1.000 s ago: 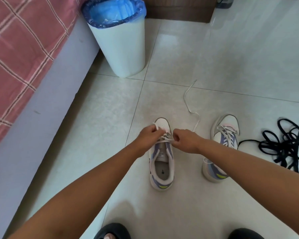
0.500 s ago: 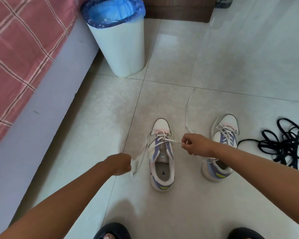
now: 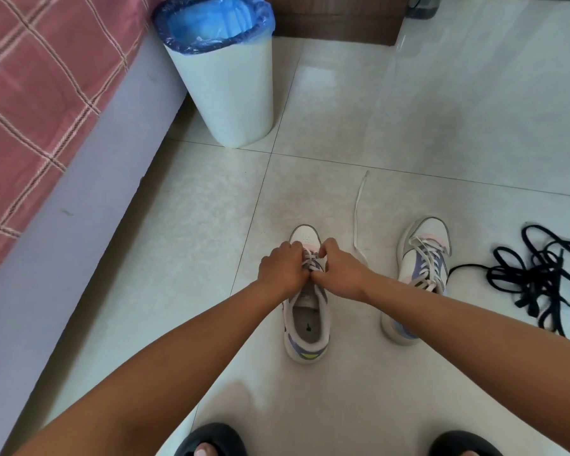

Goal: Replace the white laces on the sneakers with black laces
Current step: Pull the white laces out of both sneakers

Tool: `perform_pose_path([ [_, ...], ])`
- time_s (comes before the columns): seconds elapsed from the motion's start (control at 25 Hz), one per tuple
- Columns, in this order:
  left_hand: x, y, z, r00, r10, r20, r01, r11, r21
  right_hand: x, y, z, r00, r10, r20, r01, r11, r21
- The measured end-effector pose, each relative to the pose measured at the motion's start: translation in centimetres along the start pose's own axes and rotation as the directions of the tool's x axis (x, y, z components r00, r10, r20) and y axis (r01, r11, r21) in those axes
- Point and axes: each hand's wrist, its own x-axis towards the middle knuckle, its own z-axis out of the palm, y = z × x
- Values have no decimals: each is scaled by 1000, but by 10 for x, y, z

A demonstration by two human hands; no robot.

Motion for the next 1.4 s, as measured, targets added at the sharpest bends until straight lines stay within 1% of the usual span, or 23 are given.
perform_pose_path([
  [0.08,2,2,1,1000,-2,-6,2,1000,-25,2,-4,4,999,-24,-30,24,1000,0],
  [0.12,3,1,0,1000,-2,6,3,997,-74,2,-5,5,999,-18,-31,19,1000,6],
  [0.24,7,-7,-6,997,5,72,18,951,-310,1,-3,7,999,21,-27,-20,999,36],
  [0.32,8,-13,-9,996,-40,79,69,914,-400,-1,-3,11,998,15,-65,-12,999,38],
  [0.36,10,-14,-9,995,-78,68,99,910,-402,-1,-3,15,995,-6,-103,6,1000,-7],
  [0.4,10,-14,-9,991,-117,66,134,918,-373,-1,-2,19,991,-31,-130,20,997,-81],
  [0.48,9,-7,-10,983,-144,110,163,970,-181,-2,-2,25,992,-43,-122,21,984,-177],
  [0.56,6,4,-15,982,-123,142,116,991,63,-3,-2,29,998,-2,-68,-7,992,-125],
  [0.64,6,13,-17,991,-81,110,48,962,270,-3,1,29,999,15,-51,-17,999,-40],
  [0.76,4,24,-12,995,15,96,-62,856,513,-4,2,28,997,18,-71,-16,1000,26],
  [0.88,3,36,-11,980,76,185,-175,774,608,-7,-1,30,994,36,-100,-33,999,33],
  [0.96,6,37,-19,975,88,205,-189,813,550,-8,-1,31,992,44,-115,-38,998,53],
  [1.0,9,32,-23,970,130,206,-221,824,521,-9,-1,29,992,52,-114,-44,996,75],
  [1.04,7,28,-29,953,199,230,-293,804,517,-10,-1,27,992,63,-109,-52,994,101],
  [1.08,8,18,-29,897,380,224,-437,695,571,-10,-1,24,992,73,-102,-60,991,119],
  [1.12,9,9,-28,799,574,177,-530,536,657,-11,-1,21,992,77,-96,-65,990,127],
  [1.16,9,0,-28,750,648,134,-541,483,689,-12,-1,20,992,80,-93,-68,990,124],
  [1.2,11,-8,-28,739,669,73,-506,480,716,-13,-1,19,993,79,-93,-69,992,107],
  [1.24,11,-12,-27,838,544,55,-451,630,632,-14,-1,20,993,75,-90,-68,994,82],
  [1.28,12,-15,-21,923,383,30,-345,792,504,-14,-1,21,994,64,-87,-60,997,57],
  [1.32,10,-12,-16,986,159,54,-168,939,300,-13,-1,24,995,53,-86,-49,998,43],
  [1.36,7,-8,-12,994,1,113,-11,996,87,-13,-2,25,995,43,-89,-39,998,44],
  [1.4,8,-4,-5,982,-92,166,102,993,-57,-13,-2,27,995,36,-92,-32,998,48],
])
